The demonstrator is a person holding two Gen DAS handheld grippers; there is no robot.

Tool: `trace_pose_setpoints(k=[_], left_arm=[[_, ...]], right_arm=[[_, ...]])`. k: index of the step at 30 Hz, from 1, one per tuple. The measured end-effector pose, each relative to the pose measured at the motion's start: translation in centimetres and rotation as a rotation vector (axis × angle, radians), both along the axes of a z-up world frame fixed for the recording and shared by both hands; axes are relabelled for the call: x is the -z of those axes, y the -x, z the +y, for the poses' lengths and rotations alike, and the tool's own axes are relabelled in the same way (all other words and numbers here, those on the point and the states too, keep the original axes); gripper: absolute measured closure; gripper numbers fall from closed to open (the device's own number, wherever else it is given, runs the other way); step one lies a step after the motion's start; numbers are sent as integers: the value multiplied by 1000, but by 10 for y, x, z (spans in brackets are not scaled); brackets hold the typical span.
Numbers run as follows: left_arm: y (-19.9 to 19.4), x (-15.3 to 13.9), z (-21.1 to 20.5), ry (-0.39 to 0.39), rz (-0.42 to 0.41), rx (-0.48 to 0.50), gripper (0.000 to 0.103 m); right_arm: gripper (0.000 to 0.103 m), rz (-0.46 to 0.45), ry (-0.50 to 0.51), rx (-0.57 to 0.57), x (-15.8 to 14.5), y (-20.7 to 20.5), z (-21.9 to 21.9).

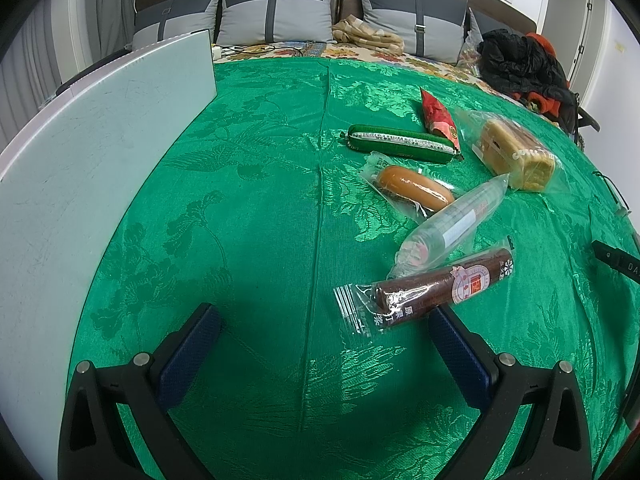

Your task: Organize snacks

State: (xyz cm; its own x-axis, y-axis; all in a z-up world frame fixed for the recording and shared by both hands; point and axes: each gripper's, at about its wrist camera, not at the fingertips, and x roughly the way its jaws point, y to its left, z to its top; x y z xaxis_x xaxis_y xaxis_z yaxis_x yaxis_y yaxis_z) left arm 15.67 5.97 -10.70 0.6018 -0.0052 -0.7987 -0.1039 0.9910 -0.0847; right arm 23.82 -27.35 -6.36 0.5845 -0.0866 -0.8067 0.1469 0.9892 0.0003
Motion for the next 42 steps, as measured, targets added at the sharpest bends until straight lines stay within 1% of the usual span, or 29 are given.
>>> trace_pose_setpoints(k=[30, 42], left_arm=[[0, -1, -1, -12, 4, 1, 1], [-4, 0, -7, -45, 18, 21, 1]], right_arm=[[8, 0, -6, -4, 0, -1, 0], [8, 0, -7, -4, 0, -1, 0]])
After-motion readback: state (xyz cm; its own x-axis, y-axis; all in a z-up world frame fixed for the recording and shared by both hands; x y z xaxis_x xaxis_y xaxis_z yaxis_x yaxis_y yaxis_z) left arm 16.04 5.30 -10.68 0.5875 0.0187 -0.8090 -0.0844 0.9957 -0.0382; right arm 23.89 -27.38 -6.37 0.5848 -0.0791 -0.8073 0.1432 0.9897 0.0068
